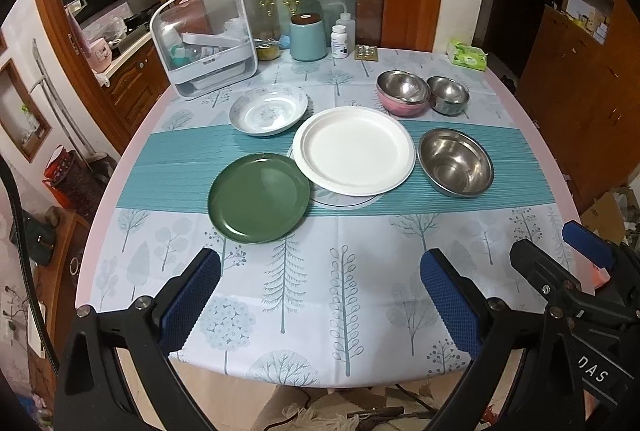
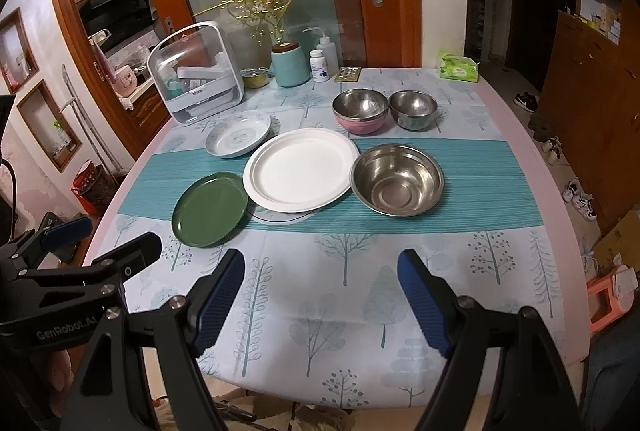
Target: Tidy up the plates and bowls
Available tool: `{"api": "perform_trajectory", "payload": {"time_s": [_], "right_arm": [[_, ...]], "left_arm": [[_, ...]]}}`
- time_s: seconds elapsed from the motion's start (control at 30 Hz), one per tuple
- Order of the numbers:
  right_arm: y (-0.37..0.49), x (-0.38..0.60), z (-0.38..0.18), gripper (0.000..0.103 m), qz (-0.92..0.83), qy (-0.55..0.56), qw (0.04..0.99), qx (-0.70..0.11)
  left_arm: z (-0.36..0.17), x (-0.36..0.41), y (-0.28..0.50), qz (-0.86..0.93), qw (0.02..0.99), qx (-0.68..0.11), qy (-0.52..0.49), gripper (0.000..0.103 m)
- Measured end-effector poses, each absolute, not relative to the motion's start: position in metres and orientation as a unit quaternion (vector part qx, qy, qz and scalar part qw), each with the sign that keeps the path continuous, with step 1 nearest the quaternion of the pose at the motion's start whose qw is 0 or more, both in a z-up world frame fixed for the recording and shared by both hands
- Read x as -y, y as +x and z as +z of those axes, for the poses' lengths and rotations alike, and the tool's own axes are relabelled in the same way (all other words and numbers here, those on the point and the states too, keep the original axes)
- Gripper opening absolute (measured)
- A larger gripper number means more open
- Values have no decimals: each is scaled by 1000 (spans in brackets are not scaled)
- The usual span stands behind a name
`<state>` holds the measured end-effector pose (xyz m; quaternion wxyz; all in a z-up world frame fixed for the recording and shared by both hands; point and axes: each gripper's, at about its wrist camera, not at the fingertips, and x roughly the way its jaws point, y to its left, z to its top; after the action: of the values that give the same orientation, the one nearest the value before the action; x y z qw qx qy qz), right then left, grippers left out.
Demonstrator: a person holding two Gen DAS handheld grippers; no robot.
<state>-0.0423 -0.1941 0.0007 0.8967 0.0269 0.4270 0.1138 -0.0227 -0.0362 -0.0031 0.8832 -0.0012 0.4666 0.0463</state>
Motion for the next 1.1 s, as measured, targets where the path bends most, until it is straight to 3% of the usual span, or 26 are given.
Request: {"api": "perform_trajectory", "payload": {"time_s": [0.47,0.63,0.9,1.1], "right_arm": [[-38,197,-8,72,106,50,894,-433],[-29,200,-18,71,94,70,889,-442],[8,189,-43,65,74,106,872,-472],[56,172,-76,64,48,124,857,-499]], "left_arm": [[12,29,-8,40,902,-429,21,99],[22,32,12,37,918,-386,79,99],[18,12,98,-42,903,-418,90,99],[-20,-3,193,-118,878,-451,110,99]]}}
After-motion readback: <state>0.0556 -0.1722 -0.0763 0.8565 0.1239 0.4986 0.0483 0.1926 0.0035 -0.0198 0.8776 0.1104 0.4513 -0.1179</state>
